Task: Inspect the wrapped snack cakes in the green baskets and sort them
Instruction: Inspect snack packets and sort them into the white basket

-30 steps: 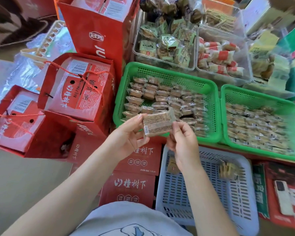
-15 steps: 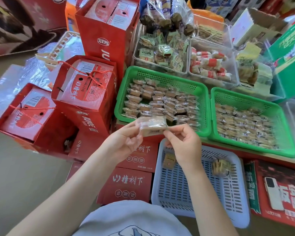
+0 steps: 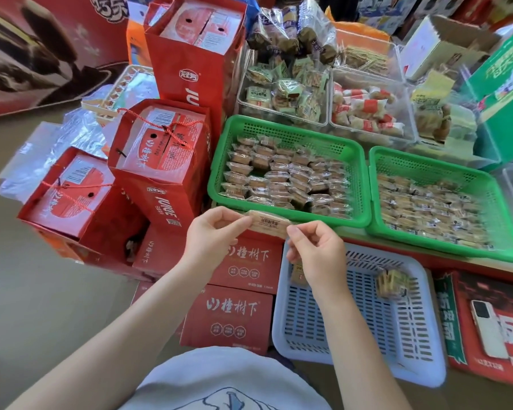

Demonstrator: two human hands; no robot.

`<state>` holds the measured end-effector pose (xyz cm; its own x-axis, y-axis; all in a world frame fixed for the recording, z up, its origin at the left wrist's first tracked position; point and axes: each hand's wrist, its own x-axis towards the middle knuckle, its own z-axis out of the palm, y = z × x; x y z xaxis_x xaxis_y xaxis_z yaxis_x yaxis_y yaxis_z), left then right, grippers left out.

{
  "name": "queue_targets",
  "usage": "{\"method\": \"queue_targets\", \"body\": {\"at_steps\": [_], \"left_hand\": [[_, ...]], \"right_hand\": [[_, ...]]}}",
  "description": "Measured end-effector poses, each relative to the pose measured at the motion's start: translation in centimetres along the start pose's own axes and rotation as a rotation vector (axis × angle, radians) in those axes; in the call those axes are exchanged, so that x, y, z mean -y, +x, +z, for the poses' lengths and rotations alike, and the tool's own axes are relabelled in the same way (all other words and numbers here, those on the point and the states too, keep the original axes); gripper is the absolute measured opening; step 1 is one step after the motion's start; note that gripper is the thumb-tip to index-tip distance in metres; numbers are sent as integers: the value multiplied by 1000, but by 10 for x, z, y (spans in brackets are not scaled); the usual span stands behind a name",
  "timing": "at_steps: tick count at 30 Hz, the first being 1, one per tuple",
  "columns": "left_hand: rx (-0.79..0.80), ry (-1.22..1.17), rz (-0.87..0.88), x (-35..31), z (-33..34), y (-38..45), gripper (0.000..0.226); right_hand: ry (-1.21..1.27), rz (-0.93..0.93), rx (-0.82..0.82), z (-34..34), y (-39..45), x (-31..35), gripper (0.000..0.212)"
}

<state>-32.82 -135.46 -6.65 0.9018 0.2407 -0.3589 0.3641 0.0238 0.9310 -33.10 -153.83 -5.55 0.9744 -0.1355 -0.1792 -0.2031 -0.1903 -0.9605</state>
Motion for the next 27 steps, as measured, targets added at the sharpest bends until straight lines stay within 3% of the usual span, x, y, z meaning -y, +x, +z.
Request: {"method": "queue_targets", "body": {"at_steps": [9,16,27], "left_hand": [[221,-211,-48,-4,2,-1,9],[126,-335,-249,-6,14,17,12],[10,-215,-263,-13,54,87,15]], "right_hand": [[132,114,18,-5,7,-11,7],[94,111,194,-8,30,-21,32],[-45,64,227,-19,109,-24,30]]}}
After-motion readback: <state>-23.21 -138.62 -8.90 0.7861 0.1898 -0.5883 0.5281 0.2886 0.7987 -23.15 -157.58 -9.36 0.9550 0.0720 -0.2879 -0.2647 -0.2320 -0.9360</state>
